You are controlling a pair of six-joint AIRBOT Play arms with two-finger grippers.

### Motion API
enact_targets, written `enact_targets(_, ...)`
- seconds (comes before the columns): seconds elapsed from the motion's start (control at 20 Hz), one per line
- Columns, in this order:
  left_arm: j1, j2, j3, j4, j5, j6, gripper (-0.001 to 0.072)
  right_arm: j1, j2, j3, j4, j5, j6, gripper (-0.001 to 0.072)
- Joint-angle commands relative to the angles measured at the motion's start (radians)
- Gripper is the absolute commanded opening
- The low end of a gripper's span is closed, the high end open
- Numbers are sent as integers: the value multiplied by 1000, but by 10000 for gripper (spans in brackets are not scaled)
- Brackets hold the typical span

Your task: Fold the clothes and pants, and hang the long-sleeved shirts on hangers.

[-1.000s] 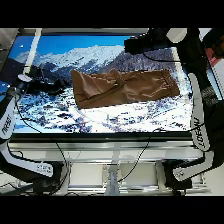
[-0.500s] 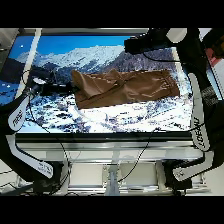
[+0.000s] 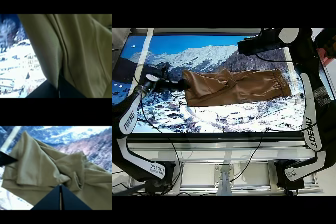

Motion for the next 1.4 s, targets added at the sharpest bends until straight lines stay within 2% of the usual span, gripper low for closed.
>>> enact_targets(0.0, -16, 74, 156, 240, -170, -67, 9, -34, 0, 0, -75, 43, 1, 31)
enact_targets(0.1, -26, 107, 285, 311, -297, -77, 9, -72, 0, 0, -75, 56, 2, 31)
enact_targets(0.2, -35, 131, 404, 306, -379, -78, 9, -103, 0, -6, -74, 51, 2, 31)
enact_targets(0.4, -77, 187, 501, 306, -400, -77, 10, -129, -13, -125, -71, 1, 42, 31)
enact_targets(0.55, -96, 208, 503, 306, -402, -77, 10, -111, -51, -227, -5, -18, 47, 31)
enact_targets(0.75, -125, 214, 504, 305, -416, -77, 10, -70, -100, -342, 185, -220, 72, 31)
enact_targets(0.95, -156, 225, 504, 306, -458, -76, 11, 16, -173, -352, 327, -399, 95, 30)
enact_targets(1.25, -156, 229, 504, 305, -459, -77, 11, 146, -230, -352, 339, -500, 97, 30)
enact_targets(1.35, -160, 229, 504, 284, -459, -77, 11, 167, -257, -352, 342, -578, 191, 29)
